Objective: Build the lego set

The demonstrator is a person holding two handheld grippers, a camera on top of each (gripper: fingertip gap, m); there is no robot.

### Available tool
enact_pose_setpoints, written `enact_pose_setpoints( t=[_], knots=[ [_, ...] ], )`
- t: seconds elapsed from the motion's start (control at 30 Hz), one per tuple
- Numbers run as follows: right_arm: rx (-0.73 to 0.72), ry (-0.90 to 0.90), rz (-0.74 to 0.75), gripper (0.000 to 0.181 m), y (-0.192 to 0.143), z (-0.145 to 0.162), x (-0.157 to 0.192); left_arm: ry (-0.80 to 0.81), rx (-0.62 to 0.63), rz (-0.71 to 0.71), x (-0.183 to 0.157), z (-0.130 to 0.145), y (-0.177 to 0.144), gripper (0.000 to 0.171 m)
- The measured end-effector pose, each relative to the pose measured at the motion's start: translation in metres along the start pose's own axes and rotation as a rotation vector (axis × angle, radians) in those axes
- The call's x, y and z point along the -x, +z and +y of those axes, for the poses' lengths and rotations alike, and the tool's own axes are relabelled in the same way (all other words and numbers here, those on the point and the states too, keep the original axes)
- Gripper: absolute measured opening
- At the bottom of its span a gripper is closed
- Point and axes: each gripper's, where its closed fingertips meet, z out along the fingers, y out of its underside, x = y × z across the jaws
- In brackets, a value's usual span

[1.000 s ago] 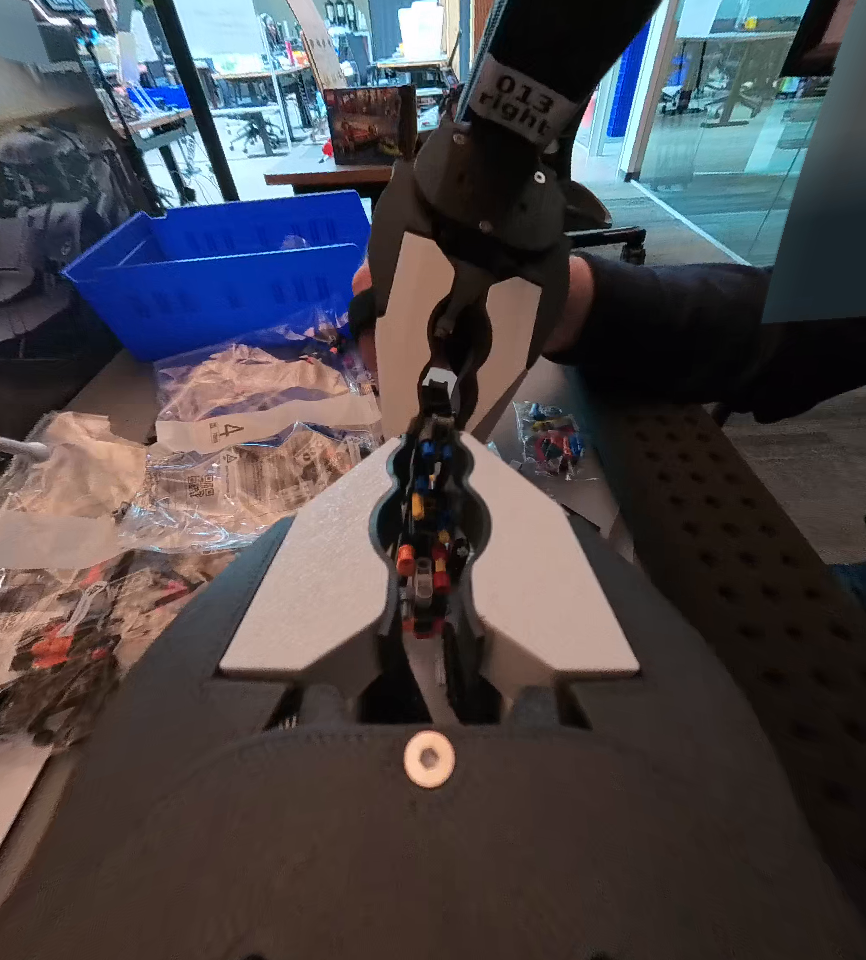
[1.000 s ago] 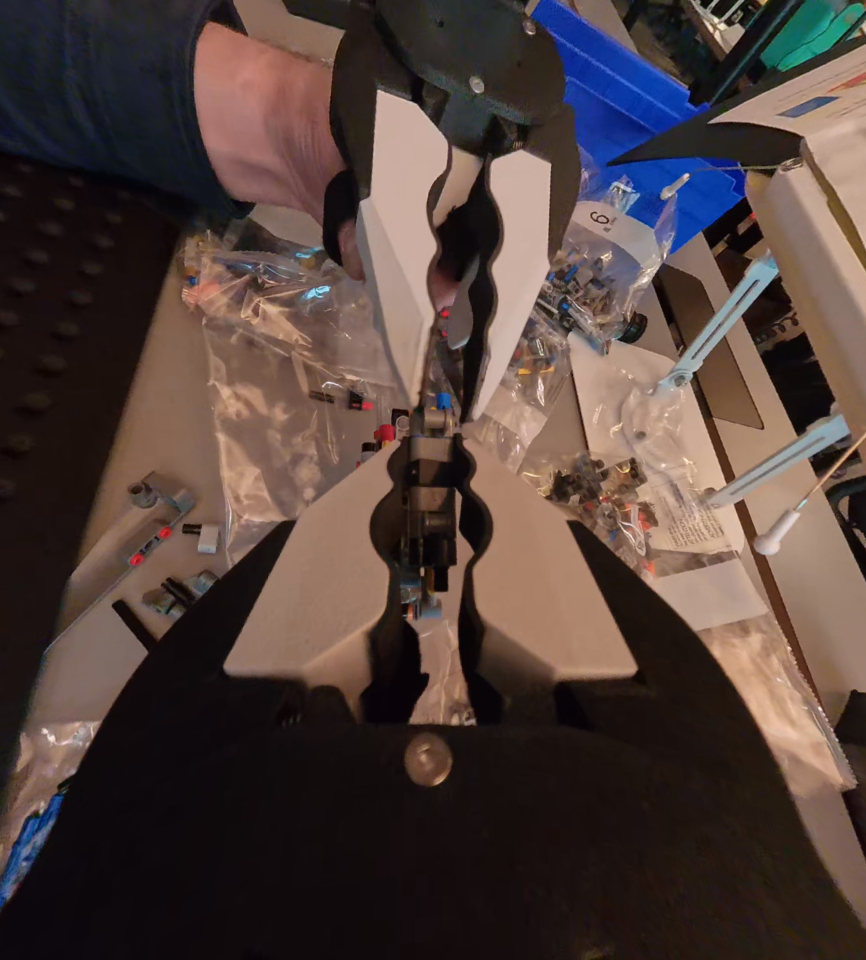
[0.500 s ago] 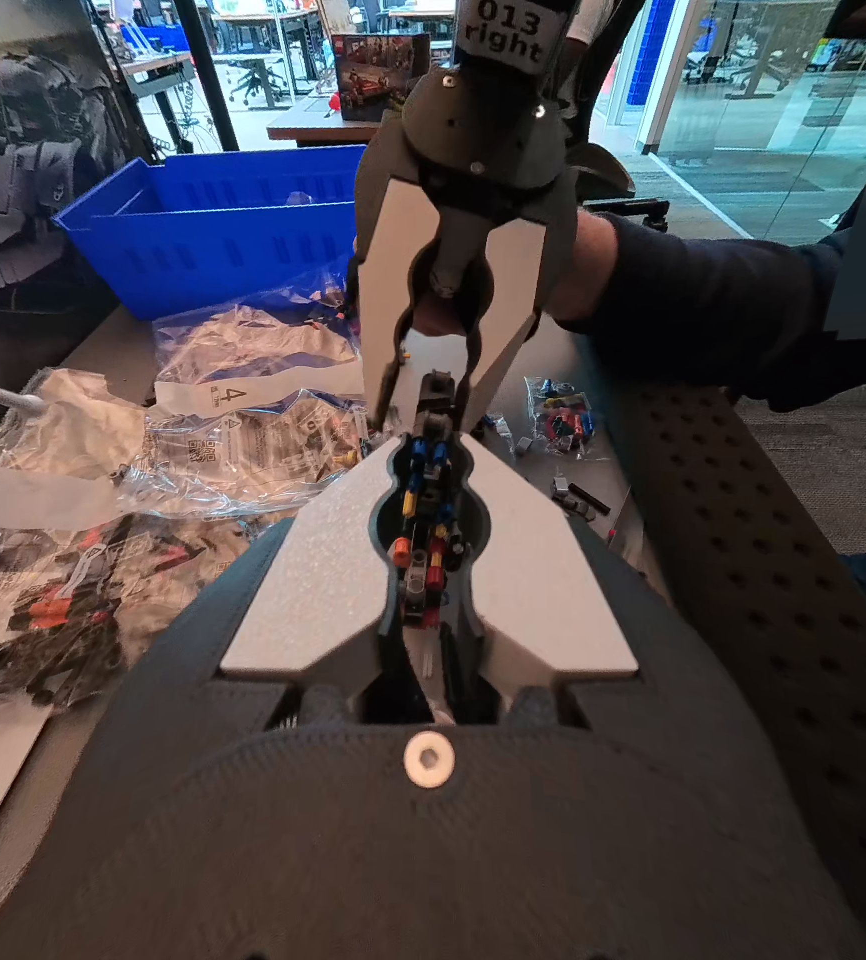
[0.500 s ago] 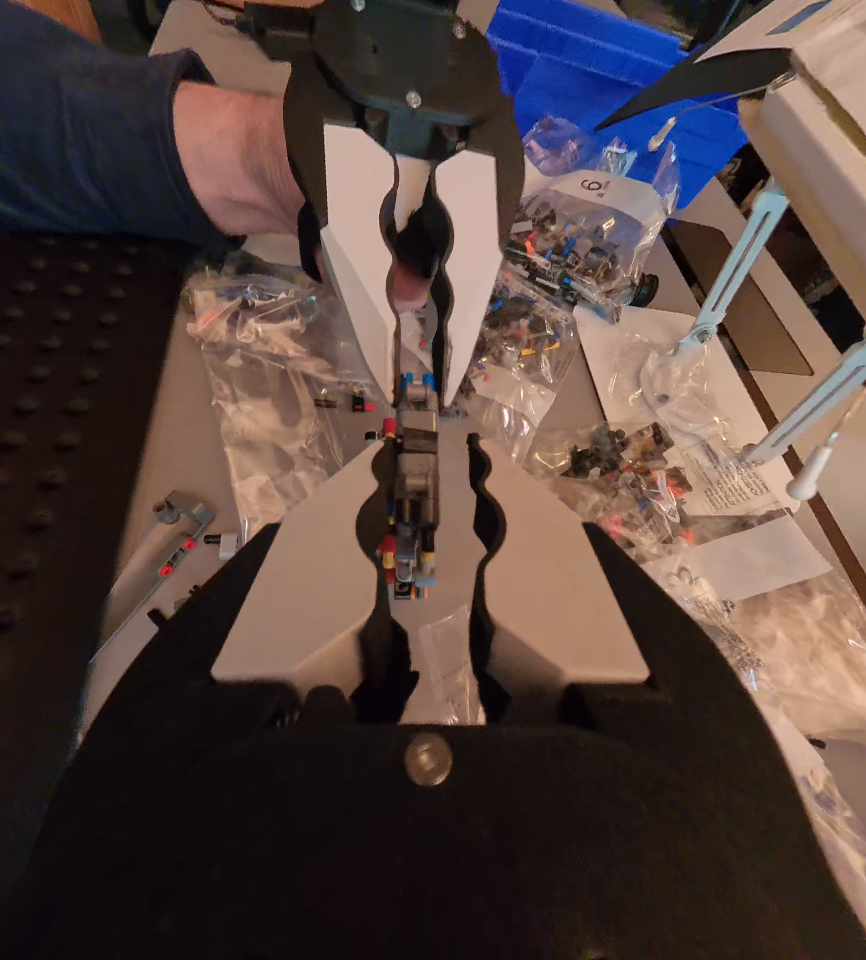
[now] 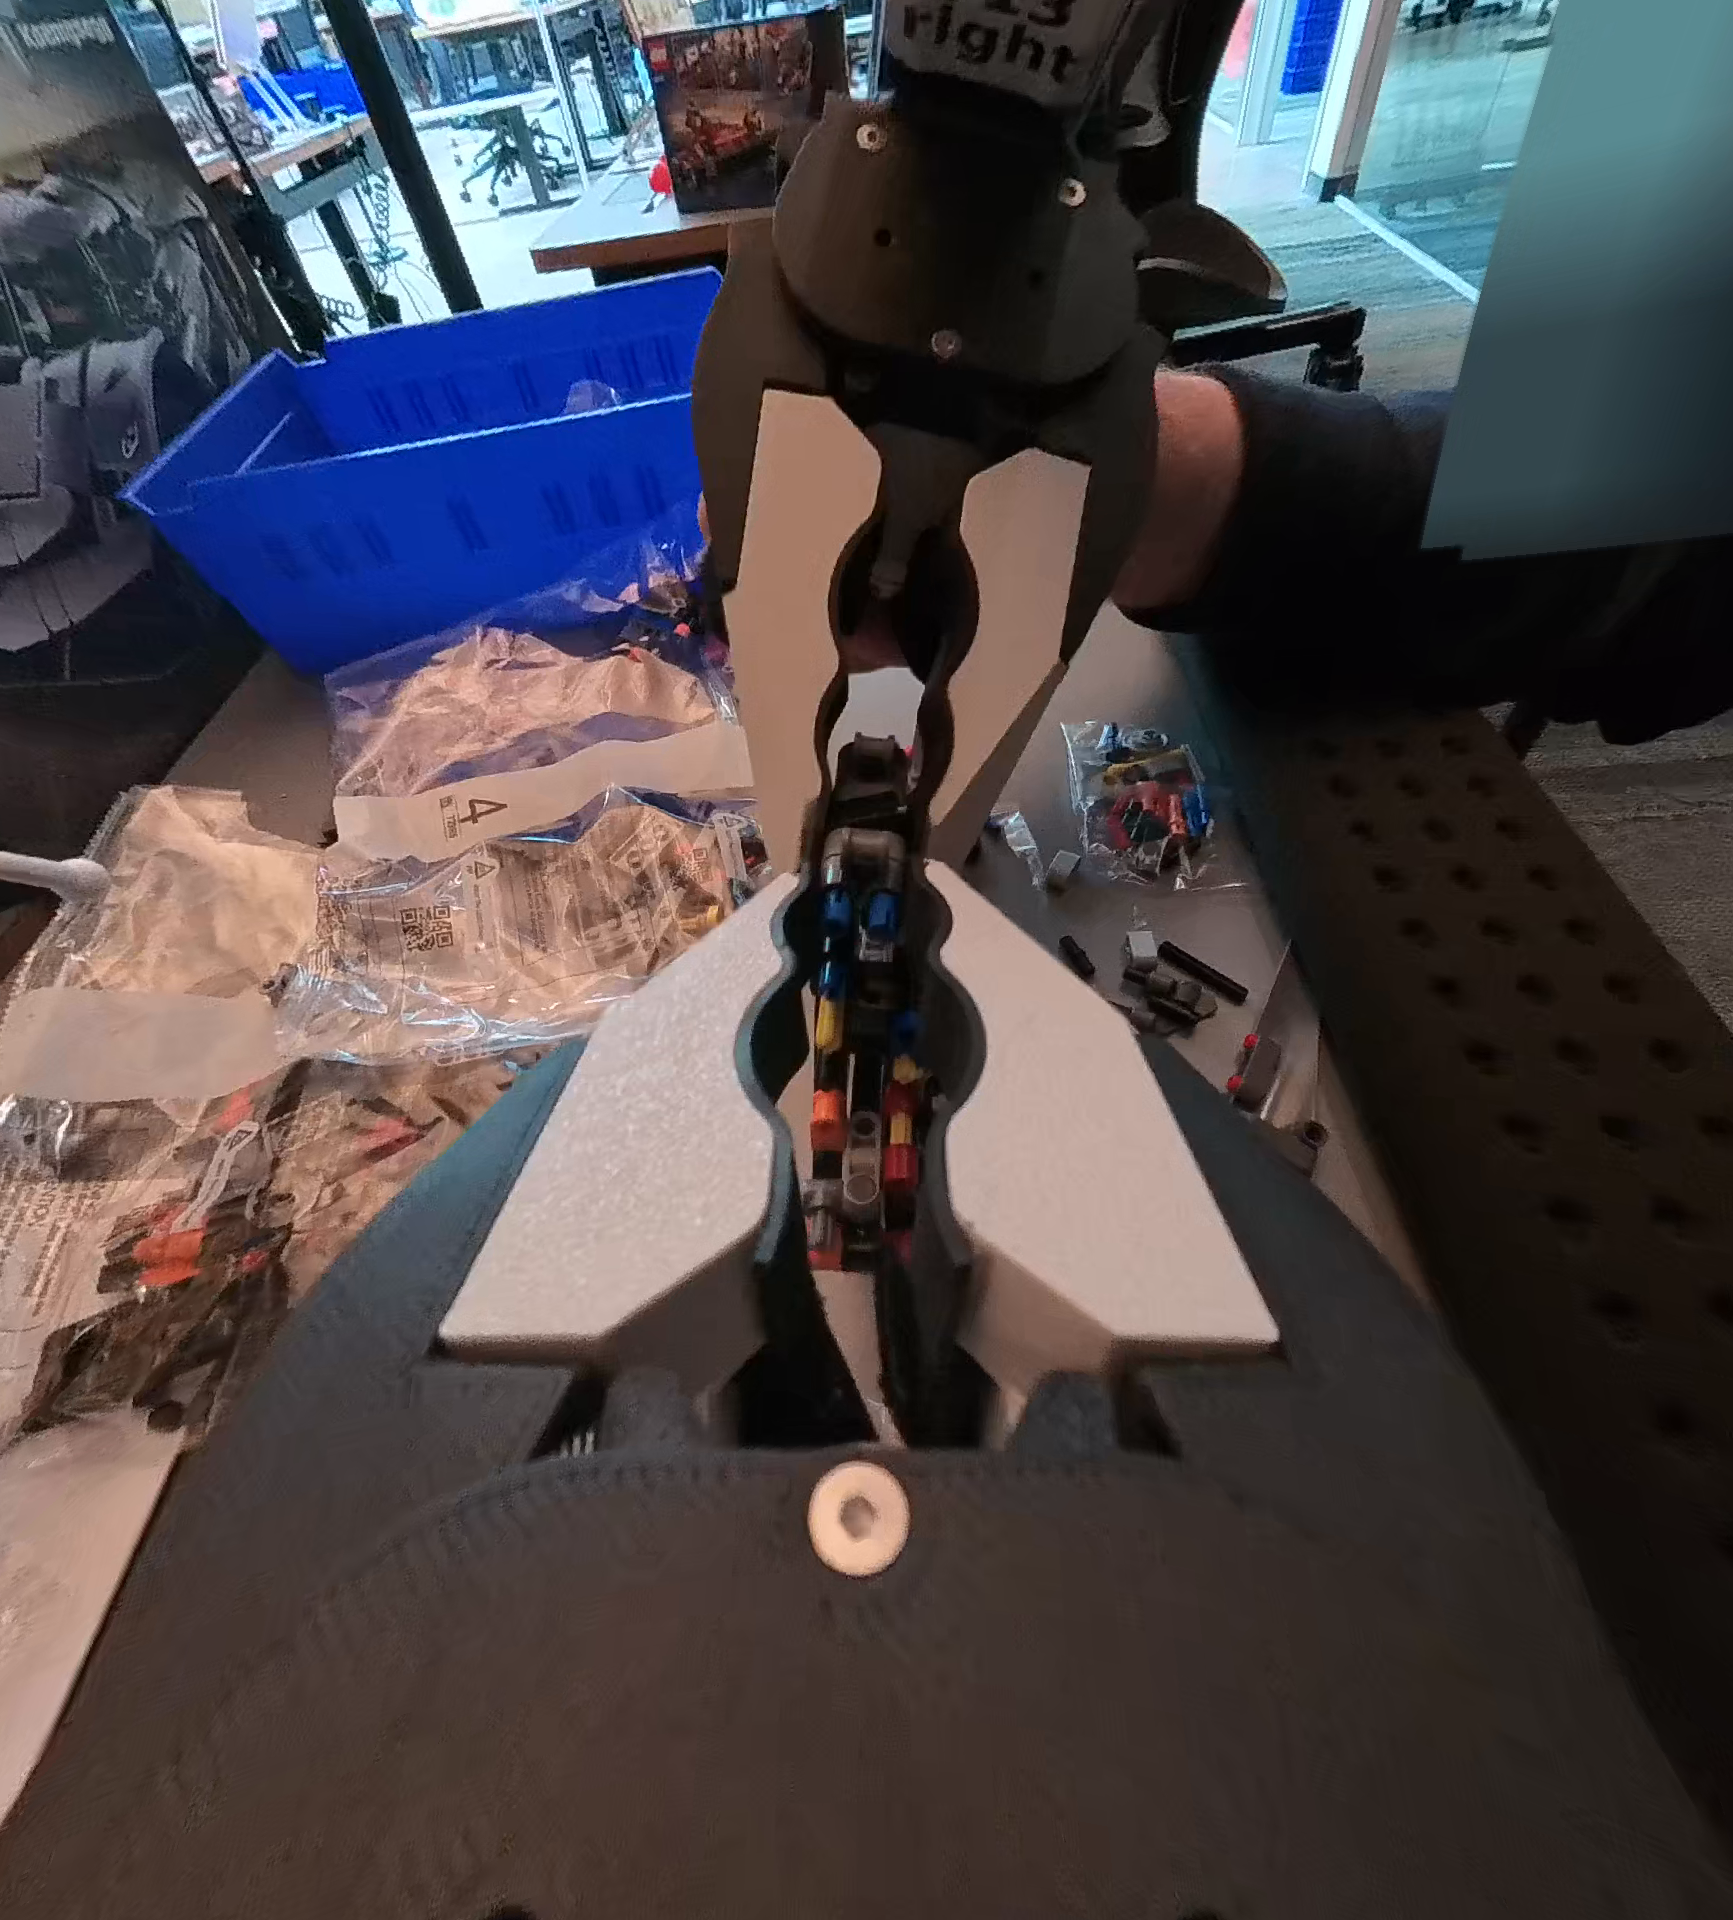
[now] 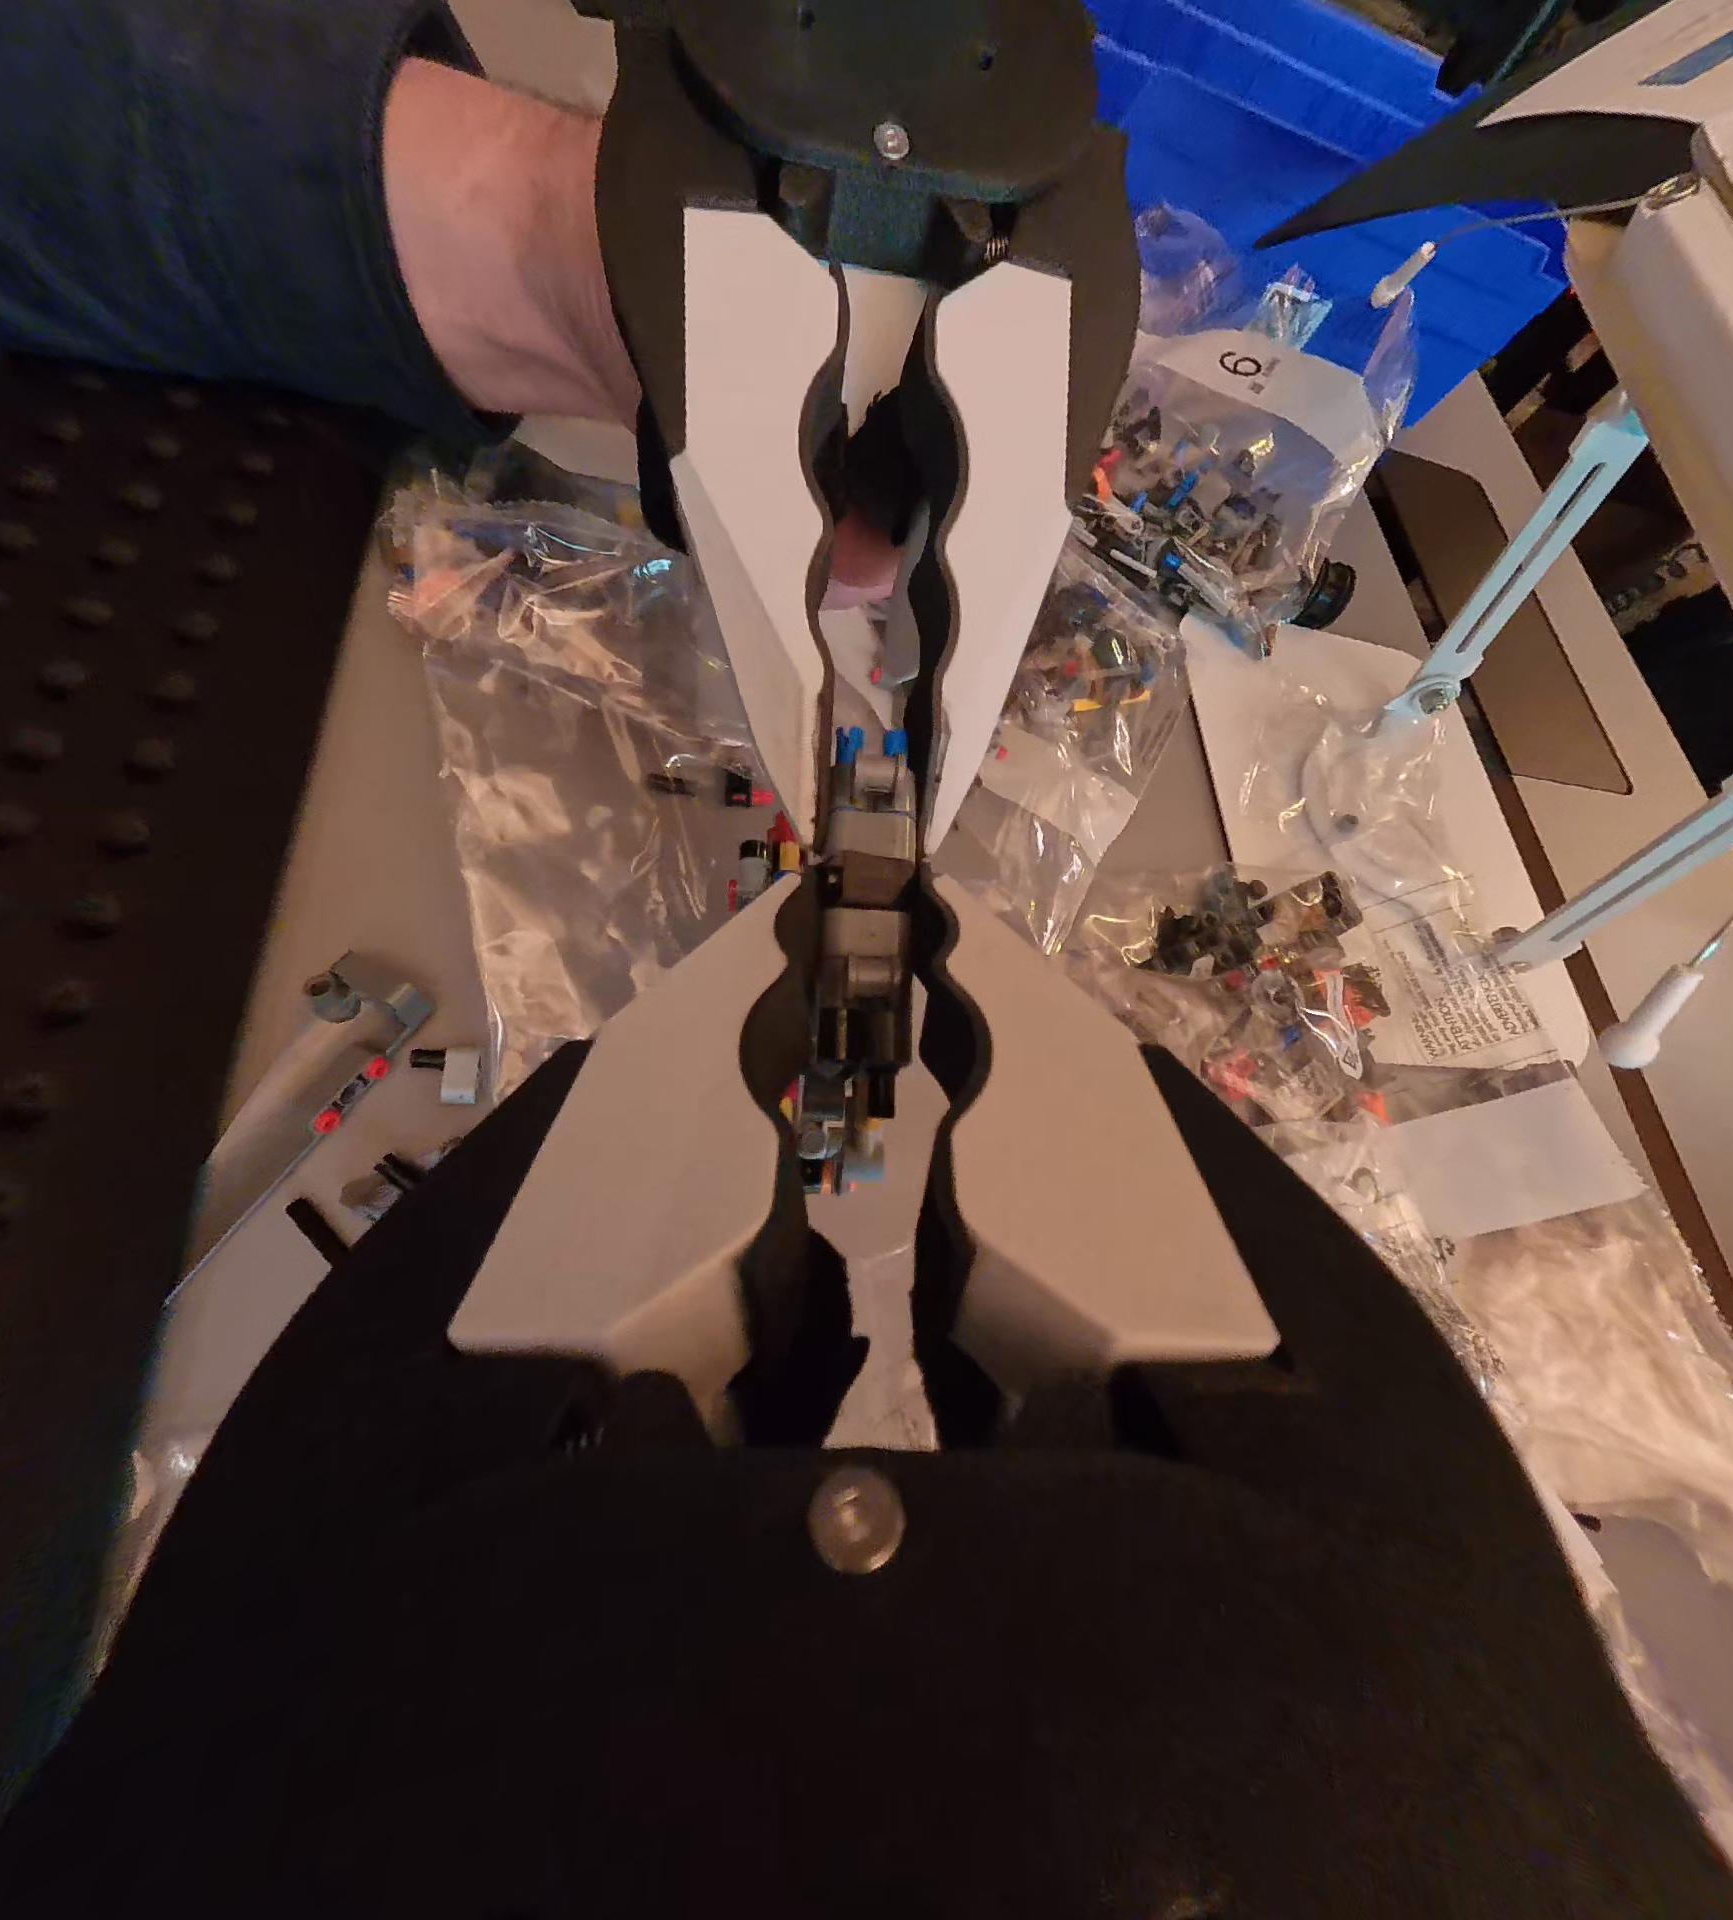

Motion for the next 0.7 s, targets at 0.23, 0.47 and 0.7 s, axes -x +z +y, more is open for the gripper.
enact_pose_setpoints(
  t=[0.23, 0.47, 0.7],
  knots=[
    [-0.029, 0.013, -0.058, 0.013, -0.003, -0.002, 0.008, -0.003, -0.024, 0.05, -0.007, -0.002, -0.001, 0.015],
    [-0.071, 0.13, -0.003, 0.012, -0.044, 0.022, -0.014, -0.084, -0.308, -0.077, 0.028, -0.037, -0.083, 0.014],
    [-0.043, 0.077, -0.058, 0.013, -0.022, 0.015, 0.002, -0.029, -0.065, 0.049, -0.002, -0.004, -0.026, 0.015]
  ],
)
